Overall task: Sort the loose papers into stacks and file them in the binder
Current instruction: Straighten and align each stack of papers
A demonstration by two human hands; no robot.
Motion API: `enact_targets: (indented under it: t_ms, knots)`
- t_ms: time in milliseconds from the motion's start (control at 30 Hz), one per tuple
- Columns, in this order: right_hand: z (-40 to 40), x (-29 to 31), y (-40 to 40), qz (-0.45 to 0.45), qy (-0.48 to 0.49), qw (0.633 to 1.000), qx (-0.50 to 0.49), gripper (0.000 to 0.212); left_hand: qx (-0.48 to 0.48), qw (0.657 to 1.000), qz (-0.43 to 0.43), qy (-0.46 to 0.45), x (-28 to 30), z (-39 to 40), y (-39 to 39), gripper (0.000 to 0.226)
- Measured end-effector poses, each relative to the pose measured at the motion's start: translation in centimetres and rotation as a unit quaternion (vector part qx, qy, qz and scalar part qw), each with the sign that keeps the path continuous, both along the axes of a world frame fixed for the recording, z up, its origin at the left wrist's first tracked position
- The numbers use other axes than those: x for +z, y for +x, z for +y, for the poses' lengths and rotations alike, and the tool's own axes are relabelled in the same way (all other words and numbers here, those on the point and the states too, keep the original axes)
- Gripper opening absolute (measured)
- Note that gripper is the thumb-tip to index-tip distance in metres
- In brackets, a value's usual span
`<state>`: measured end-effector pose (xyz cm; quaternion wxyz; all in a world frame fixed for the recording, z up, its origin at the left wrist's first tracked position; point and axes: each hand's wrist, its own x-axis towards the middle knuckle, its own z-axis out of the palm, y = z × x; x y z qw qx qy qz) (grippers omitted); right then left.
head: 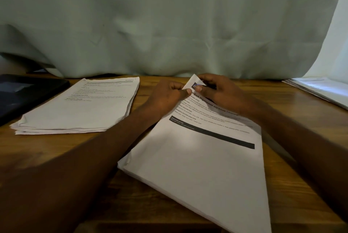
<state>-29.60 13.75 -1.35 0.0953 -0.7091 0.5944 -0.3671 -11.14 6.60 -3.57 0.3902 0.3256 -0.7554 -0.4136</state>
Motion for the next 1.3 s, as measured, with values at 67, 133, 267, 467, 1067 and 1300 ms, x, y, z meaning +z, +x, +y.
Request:
enact_targets:
  t_ms: [67, 133, 267, 467, 1067, 1300]
  knots:
    - [0.0, 0.1, -0.3, -0.003, -0.012, 1.0, -0.009, 0.035, -0.008, 1.0, 0.013, 0.012, 0.2, -0.1, 0.1, 0.009]
    - [0.0, 0.3, -0.7, -0.021, -0.032, 0.999, -0.027, 0.033, -0.01, 0.999, 0.023, 0.028, 0.3, -0.4, 0.5, 0.013]
    - [0.0, 0.8, -1.5, -0.081, -0.048, 0.995, -0.04, 0.028, -0.005, 0.997, 0.023, 0.067, 0.6, -0.7, 0.9, 0.021]
    - [-0.3, -0.2, 0.0, -0.039, -0.014, 0.999, -0.024, 0.028, 0.04, 0.999, 0.012, 0.035, 1.1, -0.7, 1.0, 0.016]
    - [0.2, -1.4, -4.8, 0.019, 0.008, 0.985, -0.169, 0.021, 0.09, 0.972, 0.201, 0.087, 3.7, -2.1, 4.0, 0.021]
    - [-0.4, -1.7, -5.1, 0.138, 0.019, 0.974, -0.18, 0.023, 0.071, 0.933, 0.297, 0.191, 4.1, -3.2, 5.9, 0.021]
